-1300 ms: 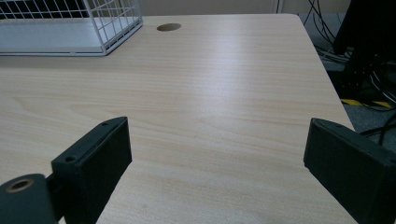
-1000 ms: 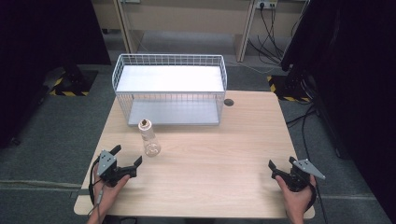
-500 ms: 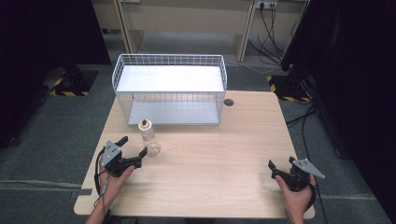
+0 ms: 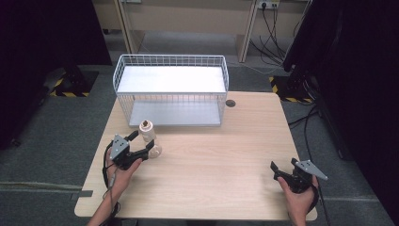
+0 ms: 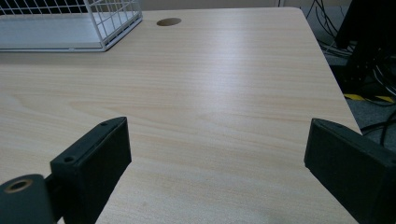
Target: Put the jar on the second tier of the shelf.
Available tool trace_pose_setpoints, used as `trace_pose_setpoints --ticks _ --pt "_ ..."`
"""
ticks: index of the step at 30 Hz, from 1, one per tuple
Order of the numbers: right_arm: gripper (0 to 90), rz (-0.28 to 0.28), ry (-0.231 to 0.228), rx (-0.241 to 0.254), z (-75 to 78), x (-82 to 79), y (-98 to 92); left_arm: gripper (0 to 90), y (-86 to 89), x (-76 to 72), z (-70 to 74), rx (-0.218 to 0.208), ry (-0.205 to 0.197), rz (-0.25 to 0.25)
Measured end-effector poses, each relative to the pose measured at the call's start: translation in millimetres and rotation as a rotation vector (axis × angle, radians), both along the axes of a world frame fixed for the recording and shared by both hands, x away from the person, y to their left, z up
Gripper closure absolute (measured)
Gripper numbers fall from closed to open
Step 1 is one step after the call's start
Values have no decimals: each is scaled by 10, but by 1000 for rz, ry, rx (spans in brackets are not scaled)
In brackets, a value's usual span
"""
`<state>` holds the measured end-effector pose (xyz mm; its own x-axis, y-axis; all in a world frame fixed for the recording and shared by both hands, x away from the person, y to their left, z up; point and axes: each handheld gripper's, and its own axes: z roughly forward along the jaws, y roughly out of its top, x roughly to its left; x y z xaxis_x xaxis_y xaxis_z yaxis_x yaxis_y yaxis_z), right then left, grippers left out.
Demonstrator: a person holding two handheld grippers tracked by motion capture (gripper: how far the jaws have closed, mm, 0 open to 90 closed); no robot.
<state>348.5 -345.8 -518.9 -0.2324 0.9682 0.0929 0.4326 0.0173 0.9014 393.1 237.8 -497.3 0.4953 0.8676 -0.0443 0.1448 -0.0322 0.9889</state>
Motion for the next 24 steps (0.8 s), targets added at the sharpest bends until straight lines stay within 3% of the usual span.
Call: trace_pose_setpoints --ticks 5,13,24 --pt "75 0 1 3 0 0 -3 324 -61 39 22 18 -11 15" --pt "77 -1 1 2 0 2 -2 449 -82 82 15 1 -1 11" --pt "77 -1 2 6 0 1 -5 456 -54 80 14 -8 -5 9"
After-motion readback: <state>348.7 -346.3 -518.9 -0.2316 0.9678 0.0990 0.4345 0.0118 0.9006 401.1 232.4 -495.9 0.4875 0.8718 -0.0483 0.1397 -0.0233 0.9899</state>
